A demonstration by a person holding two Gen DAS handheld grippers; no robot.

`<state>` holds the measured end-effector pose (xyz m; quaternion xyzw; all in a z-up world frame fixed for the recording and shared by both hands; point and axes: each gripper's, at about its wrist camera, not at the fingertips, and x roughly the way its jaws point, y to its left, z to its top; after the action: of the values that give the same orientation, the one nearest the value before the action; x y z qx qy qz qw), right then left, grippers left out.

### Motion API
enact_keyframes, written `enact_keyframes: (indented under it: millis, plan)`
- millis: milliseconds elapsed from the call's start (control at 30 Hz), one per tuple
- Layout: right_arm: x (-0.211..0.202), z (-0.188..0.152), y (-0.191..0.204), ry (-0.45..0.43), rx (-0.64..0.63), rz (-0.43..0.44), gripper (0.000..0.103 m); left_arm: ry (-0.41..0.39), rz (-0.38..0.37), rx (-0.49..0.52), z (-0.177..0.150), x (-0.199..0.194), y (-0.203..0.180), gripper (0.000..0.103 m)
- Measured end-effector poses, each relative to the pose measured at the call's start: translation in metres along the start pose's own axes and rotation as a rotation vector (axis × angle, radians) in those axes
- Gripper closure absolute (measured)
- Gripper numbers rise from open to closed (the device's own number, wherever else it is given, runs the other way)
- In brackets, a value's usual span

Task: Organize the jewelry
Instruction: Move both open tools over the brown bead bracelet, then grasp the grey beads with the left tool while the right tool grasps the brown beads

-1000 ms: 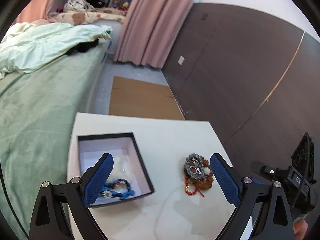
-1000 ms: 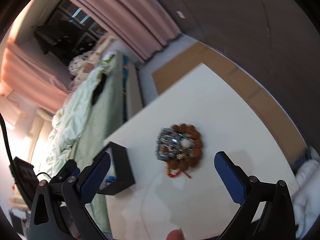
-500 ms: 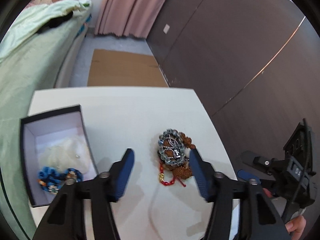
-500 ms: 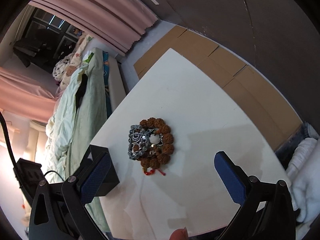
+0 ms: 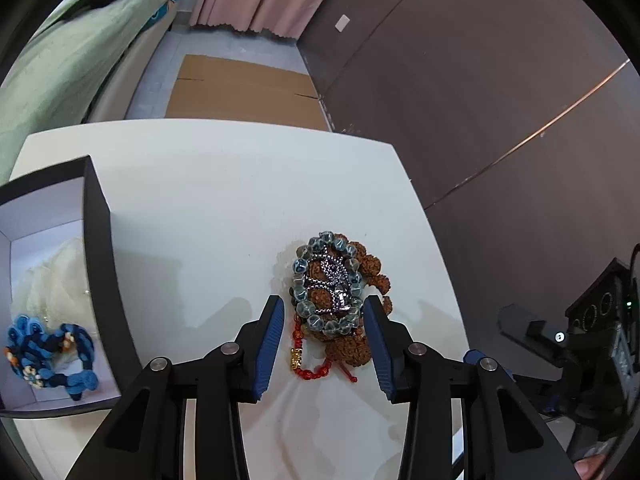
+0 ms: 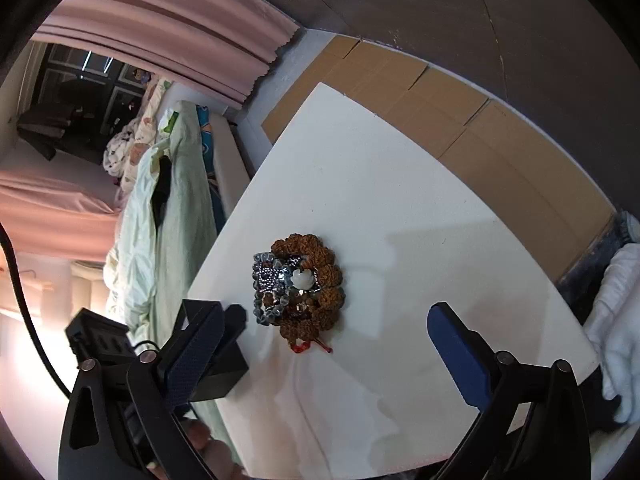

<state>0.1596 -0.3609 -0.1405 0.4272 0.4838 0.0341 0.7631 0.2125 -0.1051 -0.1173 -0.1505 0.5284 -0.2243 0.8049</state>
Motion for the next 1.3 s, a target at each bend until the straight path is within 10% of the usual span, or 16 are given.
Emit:
enact_keyframes:
  millis: [167, 333, 733, 1300]
  plan:
    - [0.005, 0.000, -0.003, 0.012, 0.028, -0.001, 0.021, 0.026, 0.005, -0.013, -0.005, 0.012, 0.000, 0.064]
    - [0.026, -0.003, -0.008, 0.076, 0.074, 0.018, 0.038, -0.002, -0.001, -0.024, -0.005, 0.011, 0.000, 0.094]
    - [0.061, -0.007, 0.015, 0.098, 0.004, -0.089, 0.067, -0.072, -0.054, -0.036, 0.003, -0.025, 0.004, 0.093]
    - [0.073, -0.013, 0.040, 0.007, -0.147, -0.304, 0.081, -0.173, -0.096, -0.035, 0.005, -0.081, 0.021, 0.093]
